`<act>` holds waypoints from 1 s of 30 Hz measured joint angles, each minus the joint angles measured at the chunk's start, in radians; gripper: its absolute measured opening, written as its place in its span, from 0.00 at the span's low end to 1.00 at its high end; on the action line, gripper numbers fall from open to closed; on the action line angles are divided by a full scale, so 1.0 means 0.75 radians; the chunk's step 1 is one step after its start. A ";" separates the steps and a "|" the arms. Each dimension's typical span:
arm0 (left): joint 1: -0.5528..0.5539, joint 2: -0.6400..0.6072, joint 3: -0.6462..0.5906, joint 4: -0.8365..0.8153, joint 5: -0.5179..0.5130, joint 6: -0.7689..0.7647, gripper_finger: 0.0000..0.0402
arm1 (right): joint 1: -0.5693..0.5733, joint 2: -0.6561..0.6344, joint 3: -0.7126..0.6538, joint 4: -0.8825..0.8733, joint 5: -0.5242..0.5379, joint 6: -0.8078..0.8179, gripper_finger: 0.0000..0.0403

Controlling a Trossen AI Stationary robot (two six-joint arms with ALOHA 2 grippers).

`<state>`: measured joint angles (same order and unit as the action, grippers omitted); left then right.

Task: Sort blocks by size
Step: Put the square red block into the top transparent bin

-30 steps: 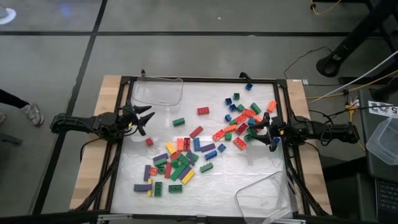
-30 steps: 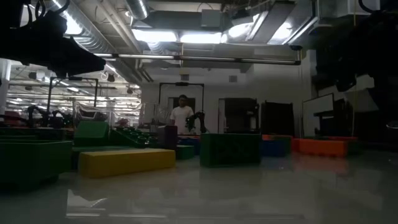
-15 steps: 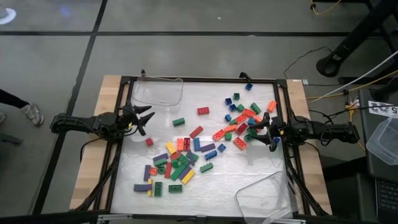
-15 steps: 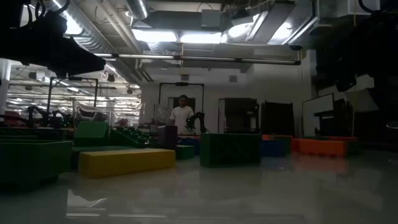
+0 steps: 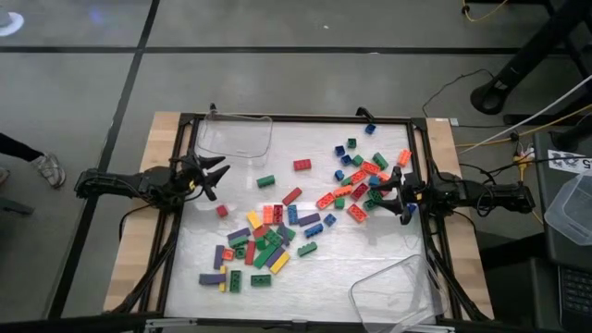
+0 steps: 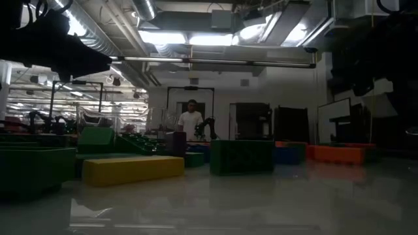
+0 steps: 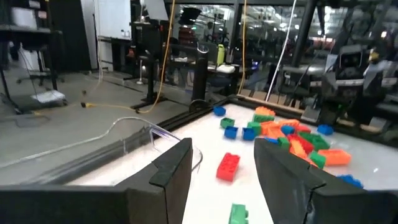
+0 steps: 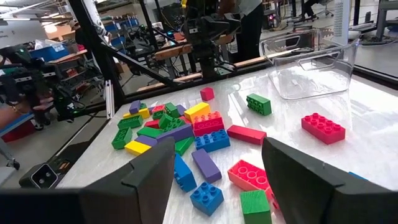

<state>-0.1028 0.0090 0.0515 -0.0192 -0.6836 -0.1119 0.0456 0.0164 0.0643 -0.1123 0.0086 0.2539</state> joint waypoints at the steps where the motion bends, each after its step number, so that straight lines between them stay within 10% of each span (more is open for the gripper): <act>1: 0.000 0.000 0.001 0.002 0.000 -0.025 0.40 | 0.000 0.000 0.000 0.000 0.000 0.001 0.60; 13: 0.000 0.000 0.004 0.009 0.008 -0.155 0.40 | 0.000 0.000 0.000 0.000 0.004 0.004 0.60; 21: -0.035 0.025 0.086 -0.012 0.374 -0.108 0.40 | 0.000 0.000 0.000 0.000 0.005 0.004 0.60; 30: -0.145 0.339 0.392 -0.465 0.392 -0.312 0.40 | 0.000 0.000 0.000 0.000 0.006 0.004 0.60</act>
<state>-0.2113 0.2630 0.3454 -0.3682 -0.3892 -0.3462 0.0456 0.0162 0.0645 -0.1123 0.0128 0.2571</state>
